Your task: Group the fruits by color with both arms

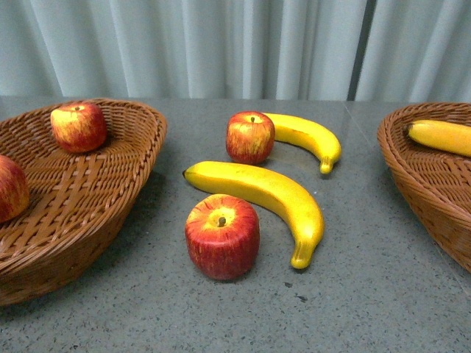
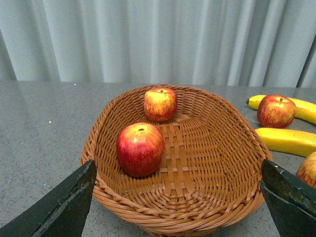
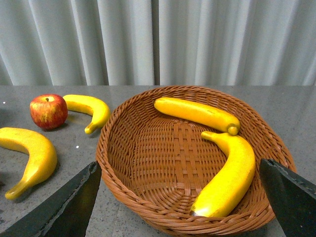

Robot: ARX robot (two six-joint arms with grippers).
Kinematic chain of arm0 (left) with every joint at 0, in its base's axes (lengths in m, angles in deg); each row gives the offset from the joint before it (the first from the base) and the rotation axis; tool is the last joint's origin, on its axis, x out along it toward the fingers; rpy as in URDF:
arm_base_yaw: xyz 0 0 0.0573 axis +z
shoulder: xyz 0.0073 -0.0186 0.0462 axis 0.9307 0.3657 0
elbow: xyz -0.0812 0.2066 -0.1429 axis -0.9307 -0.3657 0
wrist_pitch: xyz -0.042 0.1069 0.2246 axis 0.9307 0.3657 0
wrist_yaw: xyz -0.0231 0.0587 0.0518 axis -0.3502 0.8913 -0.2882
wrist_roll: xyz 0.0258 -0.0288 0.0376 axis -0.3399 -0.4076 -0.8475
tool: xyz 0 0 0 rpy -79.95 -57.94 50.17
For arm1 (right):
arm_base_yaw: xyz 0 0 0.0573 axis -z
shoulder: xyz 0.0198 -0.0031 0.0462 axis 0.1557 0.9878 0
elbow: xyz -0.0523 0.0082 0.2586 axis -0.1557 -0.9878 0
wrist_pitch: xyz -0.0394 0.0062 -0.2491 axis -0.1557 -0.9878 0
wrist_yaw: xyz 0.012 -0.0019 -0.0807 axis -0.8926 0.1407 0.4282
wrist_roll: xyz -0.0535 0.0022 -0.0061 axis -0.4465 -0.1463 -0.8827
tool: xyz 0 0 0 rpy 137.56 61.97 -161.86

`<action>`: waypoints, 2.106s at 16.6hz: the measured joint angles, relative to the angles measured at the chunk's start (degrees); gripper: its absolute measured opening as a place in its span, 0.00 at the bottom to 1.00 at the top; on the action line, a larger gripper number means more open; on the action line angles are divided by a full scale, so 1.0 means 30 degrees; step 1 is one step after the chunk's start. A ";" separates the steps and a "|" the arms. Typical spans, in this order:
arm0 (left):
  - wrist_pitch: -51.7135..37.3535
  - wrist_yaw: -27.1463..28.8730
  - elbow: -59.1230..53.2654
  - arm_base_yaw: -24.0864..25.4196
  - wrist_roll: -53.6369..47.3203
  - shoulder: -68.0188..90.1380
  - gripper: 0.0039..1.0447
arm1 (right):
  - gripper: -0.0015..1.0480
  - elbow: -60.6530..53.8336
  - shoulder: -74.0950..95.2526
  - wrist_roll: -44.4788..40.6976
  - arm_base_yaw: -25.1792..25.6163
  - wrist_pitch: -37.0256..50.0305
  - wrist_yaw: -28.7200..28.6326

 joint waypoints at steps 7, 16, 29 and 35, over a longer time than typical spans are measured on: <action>0.0000 0.0000 0.0000 0.0000 0.0000 0.0000 0.94 | 0.94 0.0000 0.0000 0.0000 0.0000 0.0000 0.0000; -0.4597 0.3337 0.5850 -0.2492 0.1304 1.2269 0.94 | 0.94 0.0000 0.0007 -0.0007 0.0000 0.0015 0.0058; -0.2120 -0.3687 1.6028 -0.8714 -0.6164 3.0425 0.94 | 0.94 0.0000 0.0007 -0.0007 0.0000 0.0015 0.0058; -0.1996 -0.4284 1.5773 -0.8823 -0.6776 3.1474 0.94 | 0.94 0.0000 0.0007 -0.0007 0.0000 0.0007 0.0058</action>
